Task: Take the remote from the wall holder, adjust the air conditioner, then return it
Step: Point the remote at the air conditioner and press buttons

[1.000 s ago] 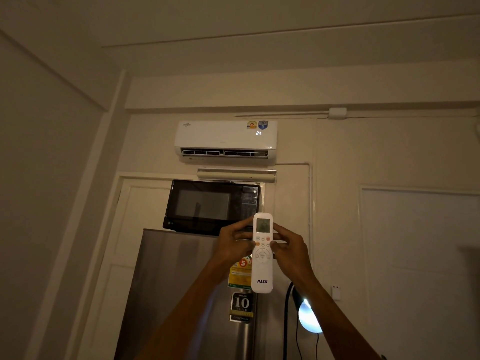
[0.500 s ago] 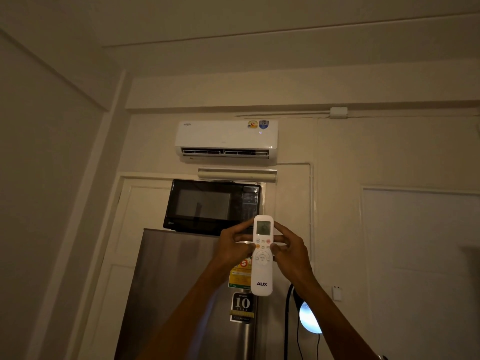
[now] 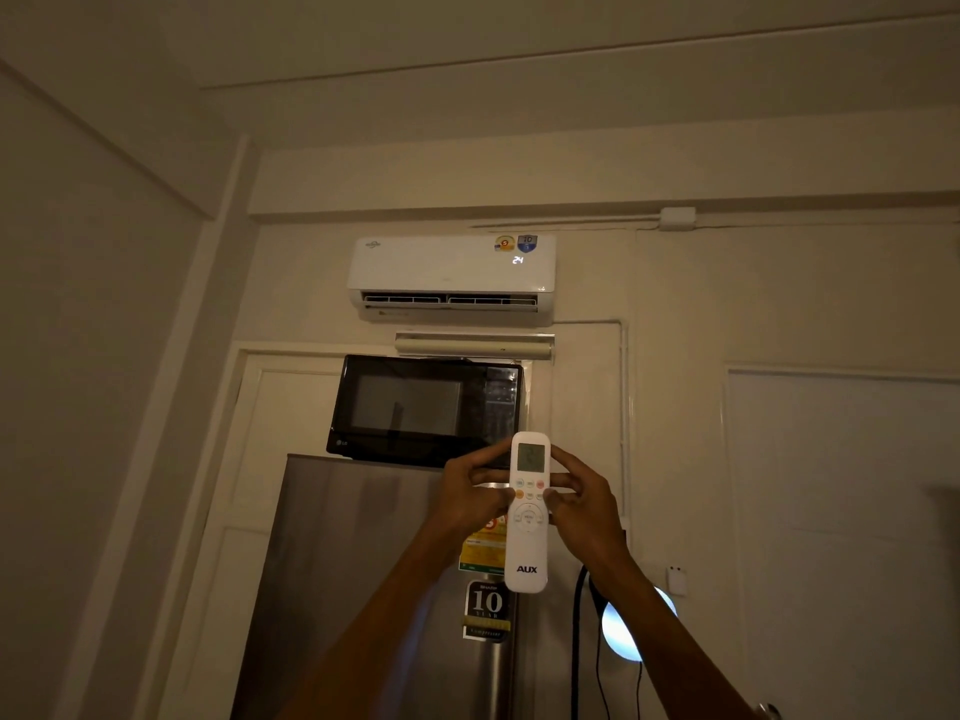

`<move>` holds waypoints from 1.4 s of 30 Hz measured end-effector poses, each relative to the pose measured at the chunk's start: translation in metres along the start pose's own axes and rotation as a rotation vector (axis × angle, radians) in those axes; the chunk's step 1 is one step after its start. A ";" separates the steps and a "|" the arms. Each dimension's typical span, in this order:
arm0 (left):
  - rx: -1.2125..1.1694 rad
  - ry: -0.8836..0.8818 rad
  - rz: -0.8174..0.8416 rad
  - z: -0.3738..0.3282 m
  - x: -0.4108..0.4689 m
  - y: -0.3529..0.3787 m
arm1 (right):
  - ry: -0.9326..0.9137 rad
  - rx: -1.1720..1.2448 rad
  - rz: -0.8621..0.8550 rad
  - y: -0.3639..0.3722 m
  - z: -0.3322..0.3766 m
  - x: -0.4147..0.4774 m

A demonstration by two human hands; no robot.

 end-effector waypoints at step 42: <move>0.002 -0.004 -0.029 0.015 0.024 0.085 | 0.048 0.013 0.017 -0.049 -0.044 0.054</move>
Point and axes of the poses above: each hand's wrist, its own x-axis towards the middle knuckle, its own y-axis out of the palm, z = x × y, the point moved 2 cm from there along x, towards the middle knuckle, and after that the axes turned 15 degrees about -z, right-handed, at the moved point
